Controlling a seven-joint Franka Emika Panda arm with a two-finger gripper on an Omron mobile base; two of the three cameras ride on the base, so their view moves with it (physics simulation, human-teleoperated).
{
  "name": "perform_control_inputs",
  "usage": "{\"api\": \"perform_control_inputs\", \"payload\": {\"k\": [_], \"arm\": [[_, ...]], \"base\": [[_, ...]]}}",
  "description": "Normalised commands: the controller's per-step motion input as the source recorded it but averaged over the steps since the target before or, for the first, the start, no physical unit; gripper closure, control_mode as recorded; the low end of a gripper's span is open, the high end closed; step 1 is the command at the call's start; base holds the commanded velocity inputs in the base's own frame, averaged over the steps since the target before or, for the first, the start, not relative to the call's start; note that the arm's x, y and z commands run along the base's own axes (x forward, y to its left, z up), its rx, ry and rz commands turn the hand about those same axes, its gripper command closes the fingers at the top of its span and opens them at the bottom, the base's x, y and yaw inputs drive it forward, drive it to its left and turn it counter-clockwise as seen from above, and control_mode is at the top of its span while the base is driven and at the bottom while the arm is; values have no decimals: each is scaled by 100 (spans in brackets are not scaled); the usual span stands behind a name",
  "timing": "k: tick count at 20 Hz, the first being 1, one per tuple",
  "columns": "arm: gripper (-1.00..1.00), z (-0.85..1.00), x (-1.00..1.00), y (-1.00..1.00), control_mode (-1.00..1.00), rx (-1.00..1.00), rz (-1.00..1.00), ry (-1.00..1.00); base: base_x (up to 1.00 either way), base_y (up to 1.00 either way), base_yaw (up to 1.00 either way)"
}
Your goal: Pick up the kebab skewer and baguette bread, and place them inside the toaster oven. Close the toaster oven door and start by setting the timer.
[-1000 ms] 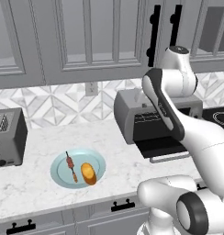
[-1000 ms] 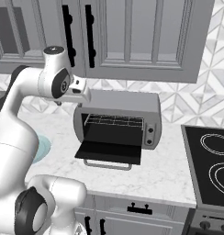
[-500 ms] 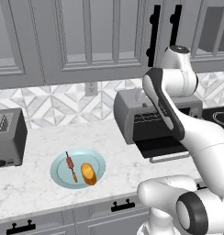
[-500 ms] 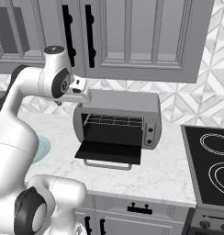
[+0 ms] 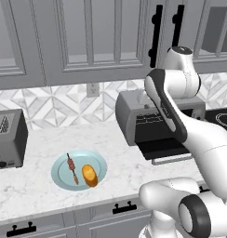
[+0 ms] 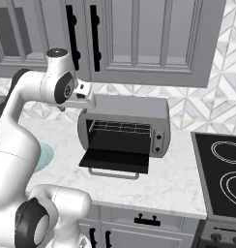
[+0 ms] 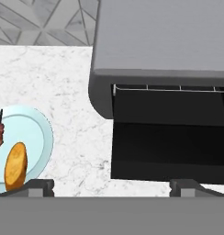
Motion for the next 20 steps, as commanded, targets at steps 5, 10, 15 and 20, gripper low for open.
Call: {"api": "perform_control_inputs", "payload": {"k": [5,10,15,20], "arm": [[-100,0,0,0,100,0,0,0],[-100,0,0,0,100,0,0,0],[-100,-1,-2,-1,-100,0,0,0],[-100,-52,-43,-41,-100,2,0,0]], "base": [[0,0,0],[0,0,0],[0,0,0],[0,0,0]]}}
